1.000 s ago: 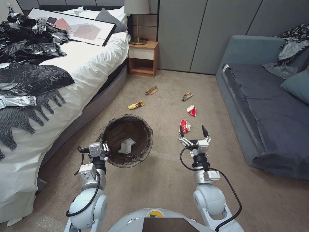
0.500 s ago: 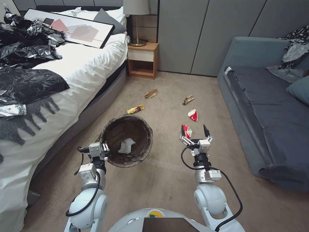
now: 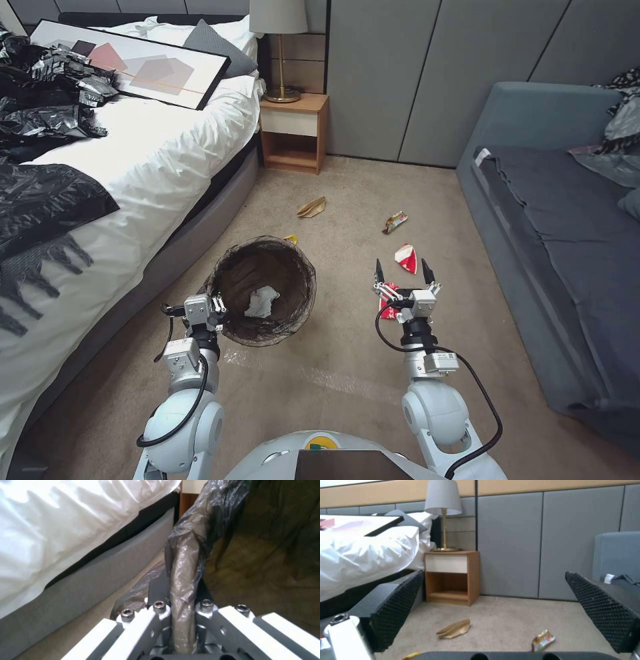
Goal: Pick up the trash bin, then pick up the garbage from the floor and place it into the trash bin.
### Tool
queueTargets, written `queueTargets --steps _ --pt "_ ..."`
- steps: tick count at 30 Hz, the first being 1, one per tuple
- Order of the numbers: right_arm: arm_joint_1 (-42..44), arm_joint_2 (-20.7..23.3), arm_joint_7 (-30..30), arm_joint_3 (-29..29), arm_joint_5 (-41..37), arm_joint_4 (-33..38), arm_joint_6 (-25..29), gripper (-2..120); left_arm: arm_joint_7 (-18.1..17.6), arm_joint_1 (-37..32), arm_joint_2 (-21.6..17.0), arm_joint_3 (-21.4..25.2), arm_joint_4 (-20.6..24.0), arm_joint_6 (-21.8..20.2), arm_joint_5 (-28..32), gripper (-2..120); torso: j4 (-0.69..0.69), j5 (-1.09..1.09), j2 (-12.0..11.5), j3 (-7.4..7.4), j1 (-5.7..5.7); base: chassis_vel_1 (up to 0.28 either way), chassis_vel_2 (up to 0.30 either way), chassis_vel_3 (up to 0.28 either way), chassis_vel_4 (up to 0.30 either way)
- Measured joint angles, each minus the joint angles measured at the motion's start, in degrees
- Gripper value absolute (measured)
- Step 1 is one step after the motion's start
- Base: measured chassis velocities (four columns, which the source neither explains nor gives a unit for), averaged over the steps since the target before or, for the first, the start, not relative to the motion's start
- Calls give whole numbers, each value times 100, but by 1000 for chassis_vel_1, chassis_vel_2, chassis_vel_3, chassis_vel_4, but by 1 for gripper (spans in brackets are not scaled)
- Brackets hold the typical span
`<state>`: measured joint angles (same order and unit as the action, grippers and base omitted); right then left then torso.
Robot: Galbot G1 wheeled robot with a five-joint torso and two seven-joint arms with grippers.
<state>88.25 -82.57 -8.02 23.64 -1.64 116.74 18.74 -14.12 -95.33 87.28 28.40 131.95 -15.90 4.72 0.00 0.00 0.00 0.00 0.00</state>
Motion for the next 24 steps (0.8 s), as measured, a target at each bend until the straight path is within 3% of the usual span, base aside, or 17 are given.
queueTargets --steps 12,24 --pt "-19 19 59 112 248 -152 368 100 -9 5 0 7 -1 1 2 0 0 0 0 1 1 -163 152 160 -146" --pt "-13 23 50 105 362 -150 306 100 -13 5 -3 12 0 1 1 0 -1 1 0 0 0 -3 5 0 -3"
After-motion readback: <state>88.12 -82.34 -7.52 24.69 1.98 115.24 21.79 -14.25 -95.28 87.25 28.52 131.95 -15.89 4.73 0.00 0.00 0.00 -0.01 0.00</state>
